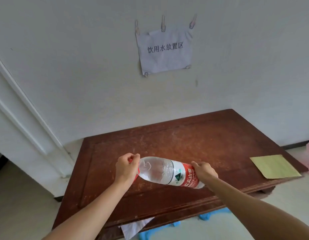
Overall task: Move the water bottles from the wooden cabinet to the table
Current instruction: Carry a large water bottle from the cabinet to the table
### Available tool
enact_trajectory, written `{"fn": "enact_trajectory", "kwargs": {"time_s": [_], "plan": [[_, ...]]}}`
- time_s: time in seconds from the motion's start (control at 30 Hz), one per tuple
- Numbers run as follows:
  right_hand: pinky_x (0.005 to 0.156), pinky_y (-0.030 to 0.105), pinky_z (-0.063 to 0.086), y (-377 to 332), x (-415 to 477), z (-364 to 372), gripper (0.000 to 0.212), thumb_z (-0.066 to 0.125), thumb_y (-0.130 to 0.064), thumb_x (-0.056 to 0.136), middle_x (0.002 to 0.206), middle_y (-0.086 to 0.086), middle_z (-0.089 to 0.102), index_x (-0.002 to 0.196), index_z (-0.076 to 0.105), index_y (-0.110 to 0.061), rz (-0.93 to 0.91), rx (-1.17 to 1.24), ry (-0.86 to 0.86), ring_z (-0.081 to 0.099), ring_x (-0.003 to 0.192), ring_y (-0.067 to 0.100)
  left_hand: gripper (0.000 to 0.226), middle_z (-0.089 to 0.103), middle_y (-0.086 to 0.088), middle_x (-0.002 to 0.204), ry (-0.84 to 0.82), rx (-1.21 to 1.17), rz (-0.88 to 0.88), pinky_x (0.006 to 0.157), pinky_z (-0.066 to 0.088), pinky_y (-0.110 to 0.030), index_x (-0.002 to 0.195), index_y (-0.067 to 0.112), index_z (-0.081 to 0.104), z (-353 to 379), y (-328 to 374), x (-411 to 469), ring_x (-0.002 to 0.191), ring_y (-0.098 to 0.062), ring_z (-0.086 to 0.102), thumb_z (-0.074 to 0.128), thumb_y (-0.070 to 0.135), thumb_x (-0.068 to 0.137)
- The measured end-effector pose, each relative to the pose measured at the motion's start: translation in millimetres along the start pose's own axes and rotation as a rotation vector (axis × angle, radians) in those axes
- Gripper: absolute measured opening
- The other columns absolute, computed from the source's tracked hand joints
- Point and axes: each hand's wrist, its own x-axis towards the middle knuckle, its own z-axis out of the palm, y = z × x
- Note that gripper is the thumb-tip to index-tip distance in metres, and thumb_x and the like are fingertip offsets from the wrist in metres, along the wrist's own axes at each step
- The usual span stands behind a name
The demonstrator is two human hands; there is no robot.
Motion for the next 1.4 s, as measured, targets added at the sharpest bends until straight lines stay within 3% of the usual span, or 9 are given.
{"fn": "enact_trajectory", "kwargs": {"time_s": [0.3, 0.43, 0.63, 0.8, 0.97, 1.1, 1.23, 1.33, 1.4], "plan": [[0.075, 0.029, 0.047, -102.8, 137.7, 31.4, 0.045, 0.040, -0.056, 0.095, 0.087, 0.000, 0.067, 0.102, 0.065, -0.019, 0.004, -0.010, -0.136, 0.064, 0.078, 0.020, 0.040, 0.056, -0.006, 0.044, 0.082, 0.057, -0.002, 0.056, 0.051, -0.044, 0.062, 0.002, 0.062, 14.3, 14.7, 133.3, 0.042, -0.016, 0.053, 0.054, 0.025, 0.094], [0.078, 0.030, 0.049, -140.2, 176.1, 59.5, 0.042, 0.042, -0.048, 0.098, 0.092, 0.005, 0.067, 0.105, 0.063, -0.012, 0.052, 0.081, -0.208, 0.063, 0.081, 0.022, 0.045, 0.053, -0.002, 0.037, 0.092, 0.089, 0.056, 0.056, 0.049, -0.034, 0.053, 0.006, 0.058, 13.6, 23.6, 195.0, 0.035, -0.012, 0.049, 0.056, 0.024, 0.094], [0.091, 0.039, 0.052, -208.6, 232.6, 102.2, 0.045, 0.042, -0.044, 0.100, 0.100, 0.013, 0.069, 0.112, 0.063, -0.005, 0.127, 0.240, -0.228, 0.066, 0.092, 0.028, 0.036, 0.057, 0.002, 0.043, 0.108, 0.069, 0.129, 0.065, 0.056, -0.043, 0.051, 0.016, 0.060, 6.6, 28.7, 298.5, 0.046, -0.020, 0.057, 0.064, 0.036, 0.081], [0.097, 0.043, 0.048, -250.8, 282.1, 140.1, 0.050, 0.045, -0.045, 0.098, 0.113, 0.019, 0.067, 0.118, 0.063, -0.003, 0.199, 0.379, -0.224, 0.064, 0.103, 0.034, 0.026, 0.066, 0.003, 0.059, 0.117, 0.133, 0.220, 0.070, 0.054, -0.036, 0.064, 0.010, 0.070, 15.7, 38.4, 362.9, 0.063, -0.015, 0.064, 0.067, 0.030, 0.081], [0.089, 0.040, 0.050, -276.2, 311.1, 158.0, 0.043, 0.049, -0.041, 0.096, 0.106, 0.018, 0.069, 0.108, 0.063, -0.002, 0.297, 0.495, -0.203, 0.064, 0.090, 0.031, 0.025, 0.066, -0.003, 0.062, 0.126, 0.219, 0.278, 0.068, 0.052, -0.036, 0.065, 0.006, 0.070, 30.4, 45.1, 410.5, 0.065, -0.020, 0.062, 0.068, 0.027, 0.079], [0.087, 0.038, 0.050, -283.8, 314.0, 151.0, 0.043, 0.046, -0.037, 0.097, 0.114, 0.020, 0.066, 0.113, 0.063, 0.000, 0.289, 0.422, -0.129, 0.064, 0.100, 0.034, 0.027, 0.064, -0.002, 0.060, 0.101, 0.247, 0.300, 0.062, 0.048, -0.032, 0.063, 0.009, 0.067, 46.0, 59.2, 425.6, 0.064, -0.022, 0.060, 0.062, 0.033, 0.075], [0.061, 0.028, 0.044, -280.7, 307.2, 129.9, 0.034, 0.048, -0.027, 0.098, 0.109, 0.015, 0.066, 0.114, 0.061, 0.001, 0.326, 0.449, -0.174, 0.059, 0.082, 0.025, 0.035, 0.058, -0.004, 0.073, 0.031, 0.470, 0.408, 0.062, 0.040, -0.031, 0.071, 0.010, 0.060, 77.9, 77.5, 418.4, 0.068, -0.027, 0.055, 0.052, 0.040, 0.089], [0.035, 0.023, 0.038, -272.8, 299.1, 114.9, 0.015, 0.054, -0.016, 0.097, 0.093, 0.010, 0.064, 0.100, 0.061, -0.003, 0.357, 0.517, -0.238, 0.053, 0.061, 0.015, 0.035, 0.057, -0.004, 0.081, -0.016, 0.681, 0.518, 0.064, 0.039, -0.033, 0.084, 0.012, 0.051, 97.2, 88.1, 404.9, 0.070, -0.030, 0.055, 0.038, 0.042, 0.098], [0.031, 0.017, 0.037, -263.9, 297.2, 105.5, 0.009, 0.056, -0.008, 0.095, 0.081, 0.008, 0.059, 0.094, 0.061, 0.000, 0.342, 0.520, -0.259, 0.050, 0.057, 0.013, 0.031, 0.053, -0.004, 0.081, -0.040, 0.747, 0.561, 0.063, 0.038, -0.034, 0.085, 0.015, 0.042, 108.4, 97.6, 393.0, 0.068, -0.030, 0.053, 0.034, 0.042, 0.099]]}}
